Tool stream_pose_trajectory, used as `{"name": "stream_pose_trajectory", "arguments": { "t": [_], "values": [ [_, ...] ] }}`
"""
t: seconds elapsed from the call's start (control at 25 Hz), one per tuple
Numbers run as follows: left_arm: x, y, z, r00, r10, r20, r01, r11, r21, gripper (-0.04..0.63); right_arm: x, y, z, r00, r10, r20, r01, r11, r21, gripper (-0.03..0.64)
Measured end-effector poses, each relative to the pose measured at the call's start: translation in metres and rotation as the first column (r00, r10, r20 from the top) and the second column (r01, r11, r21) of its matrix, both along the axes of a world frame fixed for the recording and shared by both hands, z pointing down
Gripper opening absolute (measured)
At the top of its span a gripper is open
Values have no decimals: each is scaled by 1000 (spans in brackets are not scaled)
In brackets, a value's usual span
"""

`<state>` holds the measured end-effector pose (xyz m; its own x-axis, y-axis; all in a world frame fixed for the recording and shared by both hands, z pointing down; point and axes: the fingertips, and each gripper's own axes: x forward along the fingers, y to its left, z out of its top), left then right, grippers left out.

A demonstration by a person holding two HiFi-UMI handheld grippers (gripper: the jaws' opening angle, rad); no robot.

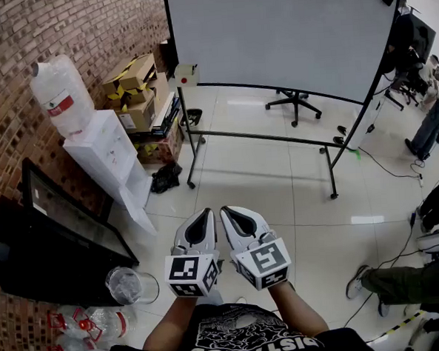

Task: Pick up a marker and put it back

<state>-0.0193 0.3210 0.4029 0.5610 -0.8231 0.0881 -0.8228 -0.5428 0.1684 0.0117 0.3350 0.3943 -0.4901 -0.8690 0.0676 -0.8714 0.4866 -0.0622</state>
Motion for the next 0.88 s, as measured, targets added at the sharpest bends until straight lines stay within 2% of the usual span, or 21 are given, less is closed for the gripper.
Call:
{"name": "stream_pose_trajectory", "arguments": {
  "t": [0.4, 0.88],
  "values": [
    [-2, -65, 9, 1000, -24, -17, 24, 1000, 11, 6, 5, -63, 13, 1000, -8, -20, 8, 1000, -5, 0],
    [-17, -205, 7, 1000, -5, -19, 5, 1000, 7, 6, -12, -198, 17, 999, 12, -46, -13, 999, -34, 0]
  ]
}}
